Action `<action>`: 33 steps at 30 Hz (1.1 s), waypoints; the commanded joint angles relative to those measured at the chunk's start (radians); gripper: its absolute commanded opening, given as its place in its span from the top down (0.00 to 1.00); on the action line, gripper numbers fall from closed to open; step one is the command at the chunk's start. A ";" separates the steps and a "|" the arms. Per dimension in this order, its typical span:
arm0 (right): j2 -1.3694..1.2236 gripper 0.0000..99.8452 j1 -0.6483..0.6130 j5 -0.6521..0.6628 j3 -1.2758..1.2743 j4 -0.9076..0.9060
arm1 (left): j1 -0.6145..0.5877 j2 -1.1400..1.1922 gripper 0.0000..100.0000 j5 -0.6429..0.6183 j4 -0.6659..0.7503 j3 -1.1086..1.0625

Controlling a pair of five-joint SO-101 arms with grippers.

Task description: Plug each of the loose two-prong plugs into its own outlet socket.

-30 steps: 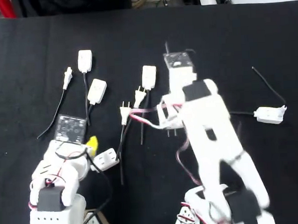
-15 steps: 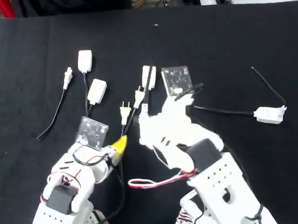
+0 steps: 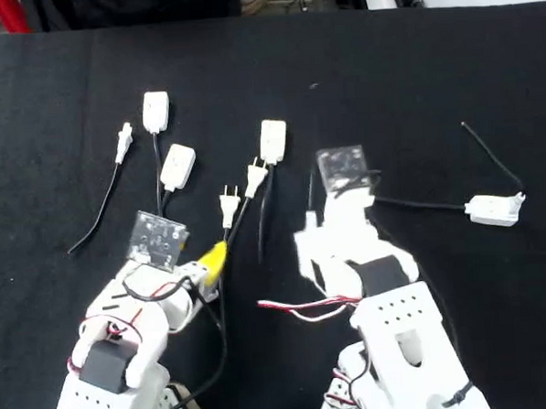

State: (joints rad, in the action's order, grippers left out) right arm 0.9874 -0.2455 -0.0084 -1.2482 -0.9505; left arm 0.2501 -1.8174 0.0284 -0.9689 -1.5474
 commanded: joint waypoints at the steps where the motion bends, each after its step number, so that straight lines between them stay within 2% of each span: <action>1: 0.019 0.98 0.038 0.307 -0.004 -0.054 | -0.021 -0.006 0.79 0.014 -0.009 0.038; 5: 0.019 0.98 0.086 0.549 0.010 -0.089 | -0.025 -0.006 0.79 0.014 -0.009 0.036; 9: 0.019 0.97 0.091 0.655 -0.018 -0.084 | -0.031 -0.006 0.79 0.017 -0.032 0.039; 13: 0.019 0.85 0.094 0.667 -0.047 -0.084 | -0.048 -0.006 0.79 0.086 -0.144 0.070; 15: 0.022 0.82 0.094 0.661 -0.048 -0.086 | -0.093 -0.006 0.79 0.109 -0.192 0.082; 24: 0.019 0.91 0.095 0.658 -0.033 -0.063 | -0.403 -0.006 0.79 0.196 -0.221 0.045; 29: -0.002 0.91 0.135 0.663 -0.024 -0.064 | -0.438 -0.006 0.79 0.198 -0.221 0.036; 33: -0.174 0.91 0.226 0.697 0.077 -0.066 | -0.433 -0.006 0.79 0.198 -0.222 0.035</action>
State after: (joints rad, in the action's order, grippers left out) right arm 0.9198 -0.0752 0.6682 -1.2712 -1.0104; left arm -0.1749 -1.8174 0.2202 -1.1838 -1.5228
